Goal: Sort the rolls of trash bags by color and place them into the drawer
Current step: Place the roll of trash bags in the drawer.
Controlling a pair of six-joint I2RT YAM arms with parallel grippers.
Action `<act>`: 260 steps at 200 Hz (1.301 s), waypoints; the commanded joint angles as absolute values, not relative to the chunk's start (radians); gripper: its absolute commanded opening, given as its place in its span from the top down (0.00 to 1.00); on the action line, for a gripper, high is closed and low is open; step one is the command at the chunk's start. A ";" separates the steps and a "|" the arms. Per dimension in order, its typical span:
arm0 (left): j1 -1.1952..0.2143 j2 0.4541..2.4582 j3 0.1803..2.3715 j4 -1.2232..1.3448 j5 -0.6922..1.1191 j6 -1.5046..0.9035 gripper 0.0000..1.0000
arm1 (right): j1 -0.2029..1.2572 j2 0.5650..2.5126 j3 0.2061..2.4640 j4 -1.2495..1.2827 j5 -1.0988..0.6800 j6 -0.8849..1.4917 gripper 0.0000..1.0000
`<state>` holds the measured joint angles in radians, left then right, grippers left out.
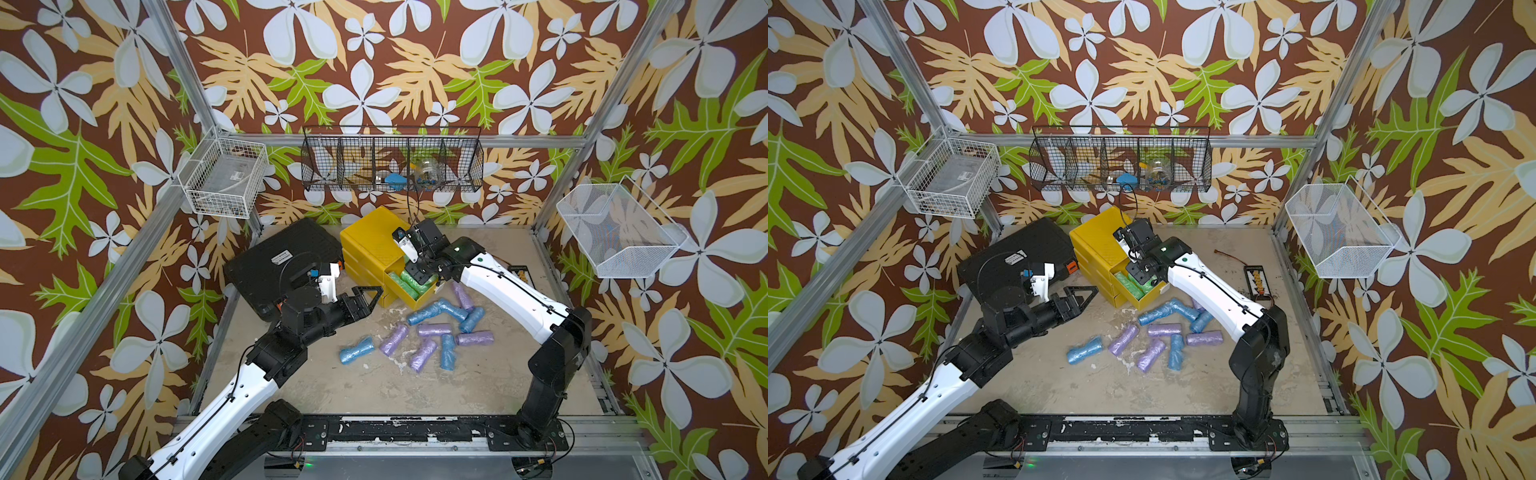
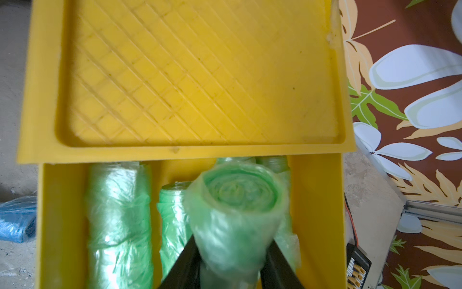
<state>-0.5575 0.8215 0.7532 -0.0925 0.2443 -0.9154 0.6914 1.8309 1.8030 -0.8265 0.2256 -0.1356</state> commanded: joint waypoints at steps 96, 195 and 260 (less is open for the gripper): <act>-0.540 0.821 0.785 -0.089 0.267 -0.894 0.03 | 0.681 1.795 1.811 -0.795 0.127 -0.085 0.45; -0.535 0.844 0.794 -0.070 0.288 -0.902 0.07 | 0.644 1.703 1.651 -0.699 0.079 -0.047 0.67; -0.532 0.848 0.811 -0.080 0.292 -0.894 0.08 | 0.609 1.799 1.697 -0.681 0.060 -0.032 0.70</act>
<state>-0.5346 0.8486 0.7975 -0.0929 0.2859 -0.9119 0.6140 1.7760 1.6672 -0.7006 0.0589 -0.0498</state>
